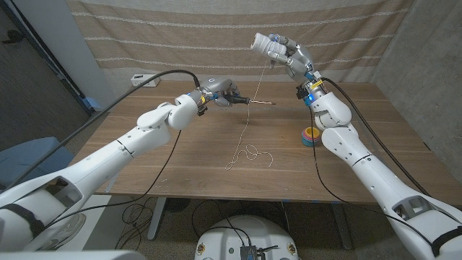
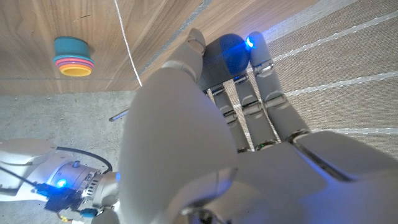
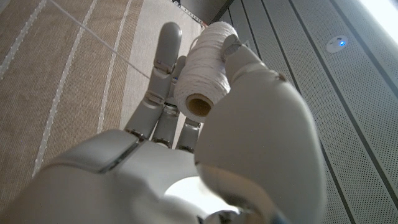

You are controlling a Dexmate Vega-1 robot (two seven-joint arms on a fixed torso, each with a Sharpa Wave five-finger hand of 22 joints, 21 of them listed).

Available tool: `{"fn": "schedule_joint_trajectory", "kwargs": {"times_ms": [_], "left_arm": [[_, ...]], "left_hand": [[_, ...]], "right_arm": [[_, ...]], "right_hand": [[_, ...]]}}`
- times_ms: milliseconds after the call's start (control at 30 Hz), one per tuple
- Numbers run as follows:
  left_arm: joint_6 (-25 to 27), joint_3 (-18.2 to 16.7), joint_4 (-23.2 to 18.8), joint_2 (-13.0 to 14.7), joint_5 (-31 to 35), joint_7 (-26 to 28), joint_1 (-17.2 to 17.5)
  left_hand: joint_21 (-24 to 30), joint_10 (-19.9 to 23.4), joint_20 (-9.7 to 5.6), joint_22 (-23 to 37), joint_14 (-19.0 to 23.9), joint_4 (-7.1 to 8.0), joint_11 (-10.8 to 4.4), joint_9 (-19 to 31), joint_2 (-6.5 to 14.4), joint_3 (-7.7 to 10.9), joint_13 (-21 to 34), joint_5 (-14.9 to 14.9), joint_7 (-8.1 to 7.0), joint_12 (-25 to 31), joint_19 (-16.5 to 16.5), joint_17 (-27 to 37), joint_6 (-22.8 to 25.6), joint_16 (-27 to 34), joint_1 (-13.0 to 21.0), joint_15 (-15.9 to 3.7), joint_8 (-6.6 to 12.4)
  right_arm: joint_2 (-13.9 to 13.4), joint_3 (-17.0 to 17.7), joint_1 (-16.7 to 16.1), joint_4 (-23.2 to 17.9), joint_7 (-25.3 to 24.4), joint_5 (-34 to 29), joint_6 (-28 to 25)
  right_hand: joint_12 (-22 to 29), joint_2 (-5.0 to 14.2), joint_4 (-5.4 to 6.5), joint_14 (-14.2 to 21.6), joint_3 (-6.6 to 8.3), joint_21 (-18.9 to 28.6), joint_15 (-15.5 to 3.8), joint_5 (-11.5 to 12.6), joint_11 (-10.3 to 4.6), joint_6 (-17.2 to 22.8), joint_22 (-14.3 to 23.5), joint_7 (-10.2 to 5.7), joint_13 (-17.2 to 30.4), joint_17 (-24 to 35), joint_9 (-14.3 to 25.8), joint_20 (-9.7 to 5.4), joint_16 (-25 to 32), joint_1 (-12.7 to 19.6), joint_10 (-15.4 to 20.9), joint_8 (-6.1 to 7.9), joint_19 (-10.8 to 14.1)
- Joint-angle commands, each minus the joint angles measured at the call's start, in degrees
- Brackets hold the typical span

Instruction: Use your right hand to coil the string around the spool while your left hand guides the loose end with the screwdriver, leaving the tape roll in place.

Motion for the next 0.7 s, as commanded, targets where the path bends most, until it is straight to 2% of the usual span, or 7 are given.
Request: {"fn": "schedule_joint_trajectory", "kwargs": {"times_ms": [33,367,400,567,600,700], "left_arm": [[-1.66,-3.22,-3.12,1.96,-4.25,-1.81,2.34],[-2.51,-7.67,-5.94,3.32,-9.55,-1.35,4.51],[-2.48,-8.05,-6.2,3.44,-9.94,-1.29,4.68],[-2.19,-9.18,-7.31,3.95,-10.45,-0.89,5.17],[-2.06,-9.39,-7.55,4.04,-10.66,-1.07,5.14],[-1.82,-9.42,-7.69,4.08,-10.49,-1.28,4.87]], "left_hand": [[0.24,0.63,-7.19,0.17,7.72,0.54,0.1,0.25,8.11,1.09,0.27,0.43,4.76,-0.23,0.15,0.22,7.91,0.39,7.8,-10.7,0.24],[0.33,0.72,-7.15,0.16,7.62,0.53,0.0,0.36,8.09,1.13,0.46,0.44,4.71,-0.4,0.08,0.4,7.96,0.33,7.82,-10.7,0.17],[0.34,0.73,-7.14,0.17,7.67,0.53,-0.04,0.37,8.09,1.14,0.47,0.44,4.74,-0.44,0.08,0.4,7.95,0.32,7.81,-10.73,0.15],[0.38,0.78,-7.15,0.17,7.76,0.53,0.02,0.38,8.07,1.15,0.49,0.44,4.73,-0.54,0.05,0.41,8.01,0.31,7.81,-10.71,0.12],[0.39,0.73,-7.13,0.17,7.71,0.53,0.01,0.42,8.07,1.15,0.52,0.44,4.72,-0.59,0.04,0.42,7.99,0.27,7.81,-10.68,0.11],[0.42,0.75,-7.13,0.16,7.79,0.53,0.01,0.43,8.07,1.16,0.59,0.43,4.77,-0.63,0.03,0.41,8.0,0.25,7.8,-10.79,0.08]], "right_arm": [[2.64,1.57,0.79,6.12,-12.3,-5.7,0.51],[1.78,1.63,0.62,11.26,-21.7,-11.48,-2.31],[1.49,1.54,0.39,11.25,-23.32,-12.87,-2.62],[-0.46,0.98,-1.28,9.46,-31.47,-20.5,-4.95],[-1.75,0.65,-2.1,7.75,-35.21,-24.78,-6.9],[-2.99,0.45,-3.15,5.85,-38.14,-27.85,-9.08]], "right_hand": [[0.1,8.06,0.23,22.27,0.1,0.66,-16.69,0.11,4.11,6.52,-0.03,5.83,2.08,0.15,0.09,-8.56,-0.1,7.62,14.01,0.42,-4.91],[-0.05,8.0,0.2,22.55,0.11,1.29,-16.67,0.1,4.28,6.68,-0.48,5.97,2.1,0.09,0.08,-8.55,-0.29,7.64,14.18,0.4,-5.07],[-0.11,7.96,0.18,22.6,0.11,1.44,-16.66,0.09,4.81,6.7,-0.59,5.98,2.08,0.09,0.07,-8.53,-0.33,7.65,14.22,0.38,-5.1],[-0.18,7.93,0.16,22.67,0.15,1.82,-16.64,0.08,4.44,6.72,-0.9,5.99,2.16,0.12,0.06,-8.53,-0.46,7.67,14.31,0.34,-5.24],[-0.21,7.92,0.16,22.68,0.15,1.85,-16.64,0.08,4.43,6.67,-0.93,5.97,2.17,0.13,0.06,-8.53,-0.46,7.66,14.27,0.31,-5.27],[-0.3,7.91,0.16,22.63,0.16,1.97,-16.62,0.08,4.47,6.6,-1.04,6.01,2.2,0.12,0.06,-8.54,-0.55,7.66,14.15,0.27,-5.35]]}}
